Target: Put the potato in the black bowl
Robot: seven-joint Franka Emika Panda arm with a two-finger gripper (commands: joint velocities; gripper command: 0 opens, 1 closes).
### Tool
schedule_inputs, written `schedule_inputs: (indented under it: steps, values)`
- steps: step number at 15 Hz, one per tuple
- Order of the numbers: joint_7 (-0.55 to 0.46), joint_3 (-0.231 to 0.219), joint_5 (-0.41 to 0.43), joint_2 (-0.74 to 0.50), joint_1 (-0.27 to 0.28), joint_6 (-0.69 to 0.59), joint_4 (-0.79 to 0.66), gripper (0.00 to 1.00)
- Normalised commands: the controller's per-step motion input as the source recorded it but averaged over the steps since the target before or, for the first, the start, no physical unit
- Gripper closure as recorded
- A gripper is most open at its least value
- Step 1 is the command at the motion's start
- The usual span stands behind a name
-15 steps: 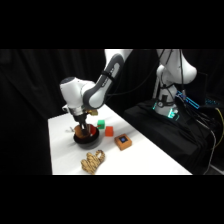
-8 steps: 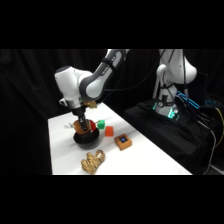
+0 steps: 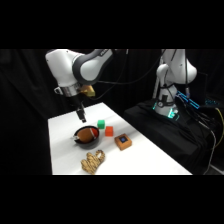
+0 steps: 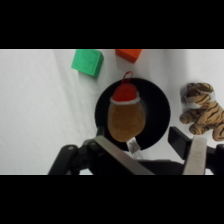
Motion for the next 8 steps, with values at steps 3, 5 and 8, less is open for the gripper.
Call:
schedule_inputs:
  steps: [3,5,8]
  values:
    - [-0.08,-0.032,0.020,-0.20,0.035,-0.26,0.09,0.00]
    - [-0.08,-0.032,0.022,-0.39,0.038,-0.29,0.00,0.00]
    - [-0.08,-0.031,0.019,-0.46,0.043,-0.23,-0.09,0.00]
